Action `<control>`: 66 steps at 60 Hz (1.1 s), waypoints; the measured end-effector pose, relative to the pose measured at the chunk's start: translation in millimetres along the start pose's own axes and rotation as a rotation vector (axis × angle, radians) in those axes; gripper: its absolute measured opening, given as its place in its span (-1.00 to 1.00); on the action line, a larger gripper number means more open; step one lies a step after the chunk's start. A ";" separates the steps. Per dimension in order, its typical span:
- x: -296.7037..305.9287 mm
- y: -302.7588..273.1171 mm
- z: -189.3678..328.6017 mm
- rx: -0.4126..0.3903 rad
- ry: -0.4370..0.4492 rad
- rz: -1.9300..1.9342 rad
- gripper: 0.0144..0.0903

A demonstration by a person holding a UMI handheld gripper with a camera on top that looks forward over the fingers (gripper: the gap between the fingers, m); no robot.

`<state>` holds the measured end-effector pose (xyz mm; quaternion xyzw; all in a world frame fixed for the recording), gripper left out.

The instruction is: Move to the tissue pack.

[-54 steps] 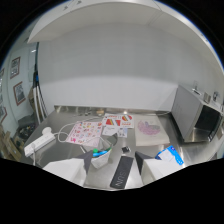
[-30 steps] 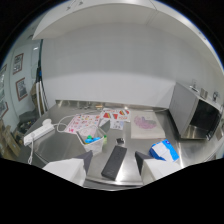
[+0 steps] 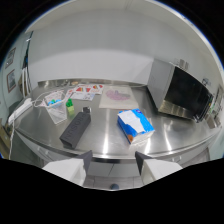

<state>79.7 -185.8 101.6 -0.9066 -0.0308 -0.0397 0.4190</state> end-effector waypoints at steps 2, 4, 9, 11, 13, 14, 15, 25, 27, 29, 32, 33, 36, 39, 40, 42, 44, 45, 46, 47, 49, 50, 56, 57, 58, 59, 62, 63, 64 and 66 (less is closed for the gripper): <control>7.6 1.3 6.0 -0.002 0.008 0.003 0.82; 13.6 2.7 13.4 0.002 0.009 0.006 0.83; 26.0 3.7 31.3 -0.003 0.017 0.015 0.83; 32.7 5.7 38.4 -0.013 0.029 0.020 0.83; 36.4 6.0 44.6 -0.019 0.031 0.026 0.82; 37.8 5.5 48.1 -0.020 0.030 0.030 0.82; 39.3 4.9 51.6 -0.021 0.030 0.033 0.83; 53.4 -5.9 89.0 -0.033 0.037 0.059 0.82; 55.3 -9.5 95.9 -0.035 0.036 0.060 0.82; 56.4 -13.0 101.9 -0.036 0.032 0.062 0.82; 57.3 -19.0 110.7 -0.032 0.024 0.064 0.82; 57.8 -20.8 113.8 -0.033 0.023 0.065 0.81; 57.9 -26.6 122.2 -0.034 0.017 0.063 0.82; 58.4 -31.1 129.9 -0.036 0.015 0.061 0.82; 58.2 -32.5 132.2 -0.035 0.012 0.061 0.82; 58.6 -35.6 137.4 -0.036 0.007 0.058 0.82; 59.7 -37.4 142.4 -0.038 0.008 0.058 0.82; 59.9 -38.5 144.7 -0.039 0.007 0.057 0.82; 59.8 -39.7 146.9 -0.039 0.005 0.057 0.82; 59.8 -40.6 149.2 -0.040 0.003 0.056 0.82; 61.3 -41.7 152.8 -0.042 0.004 0.055 0.81; 61.4 -42.3 154.5 -0.044 0.004 0.055 0.82; 62.7 -44.6 162.3 -0.053 0.002 0.052 0.82; 62.7 -45.0 163.0 -0.054 0.001 0.053 0.82; 62.6 -45.0 163.7 -0.055 -0.001 0.052 0.82; 62.7 -45.2 164.2 -0.056 0.000 0.052 0.82; 62.7 -46.0 165.2 -0.057 -0.003 0.051 0.82; 62.6 -46.2 165.6 -0.056 -0.004 0.050 0.82; 62.8 -46.4 165.8 -0.056 -0.003 0.050 0.82; 63.5 -46.8 166.1 -0.056 0.000 0.049 0.82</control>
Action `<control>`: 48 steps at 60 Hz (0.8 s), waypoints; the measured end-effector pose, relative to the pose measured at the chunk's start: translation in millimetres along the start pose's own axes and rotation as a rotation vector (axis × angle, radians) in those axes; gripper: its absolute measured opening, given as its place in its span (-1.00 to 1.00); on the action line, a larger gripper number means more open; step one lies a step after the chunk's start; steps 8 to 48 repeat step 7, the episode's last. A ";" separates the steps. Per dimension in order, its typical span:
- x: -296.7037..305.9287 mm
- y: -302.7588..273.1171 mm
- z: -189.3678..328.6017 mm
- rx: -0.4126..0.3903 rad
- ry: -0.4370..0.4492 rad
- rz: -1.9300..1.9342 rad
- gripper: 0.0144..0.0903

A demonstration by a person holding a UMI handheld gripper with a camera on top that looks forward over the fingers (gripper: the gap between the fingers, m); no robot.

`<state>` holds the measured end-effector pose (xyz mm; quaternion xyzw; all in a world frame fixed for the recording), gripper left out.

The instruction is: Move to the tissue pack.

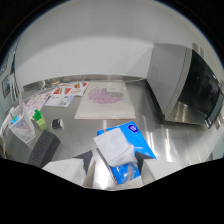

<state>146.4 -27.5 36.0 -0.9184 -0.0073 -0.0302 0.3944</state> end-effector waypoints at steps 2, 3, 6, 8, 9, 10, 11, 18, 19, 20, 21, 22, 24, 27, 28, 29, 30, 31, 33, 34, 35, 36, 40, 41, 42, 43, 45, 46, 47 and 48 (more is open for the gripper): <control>-0.2 -0.4 0.6 0.001 0.000 -0.002 0.83; 0.0 -0.5 0.4 -0.001 -0.001 -0.002 0.82; 0.0 -0.6 -0.1 -0.001 0.000 -0.001 0.83; -0.4 -0.4 -0.1 -0.001 -0.001 0.000 0.83; -0.4 -0.4 -0.1 -0.001 -0.001 0.000 0.83; -0.4 -0.4 -0.1 -0.001 -0.001 0.000 0.83; -0.4 -0.4 -0.1 -0.001 -0.001 0.000 0.83; -0.4 -0.4 -0.1 -0.001 -0.001 0.000 0.83; -0.4 -0.4 -0.1 -0.001 -0.001 0.000 0.83; -0.4 -0.4 -0.1 -0.001 -0.001 0.000 0.83; -0.4 -0.4 -0.1 -0.001 -0.001 0.000 0.83; -0.4 -0.4 -0.1 -0.001 -0.001 0.000 0.83; -0.4 -0.4 -0.1 -0.001 -0.001 0.000 0.83; -0.4 -0.4 -0.1 -0.001 -0.001 0.000 0.83; -0.4 -0.4 -0.1 -0.001 -0.001 0.000 0.83; -0.4 -0.4 -0.1 -0.001 -0.001 0.000 0.83; -0.4 -0.4 -0.1 -0.001 -0.001 0.000 0.83; -0.4 -0.4 -0.1 -0.001 -0.001 0.000 0.83; -0.4 -0.4 -0.1 -0.001 -0.001 0.000 0.83; -0.4 -0.4 -0.1 -0.001 -0.001 0.000 0.83; -0.4 -0.4 -0.1 -0.001 -0.001 0.000 0.83; -0.4 -0.4 -0.1 -0.001 -0.001 0.000 0.83; -0.4 -0.4 -0.1 -0.001 -0.001 0.000 0.83; -0.4 -0.4 -0.1 -0.001 -0.001 0.000 0.83; -0.4 -0.4 -0.1 -0.001 -0.001 0.000 0.83; -0.4 -0.4 -0.1 -0.001 -0.001 0.000 0.83; -0.4 -0.4 -0.1 -0.001 -0.001 0.000 0.83; -0.4 -0.4 -0.1 -0.001 -0.001 0.000 0.83; -0.4 -0.4 -0.1 -0.001 -0.001 0.000 0.83; -0.4 -0.4 -0.1 -0.001 -0.001 0.000 0.83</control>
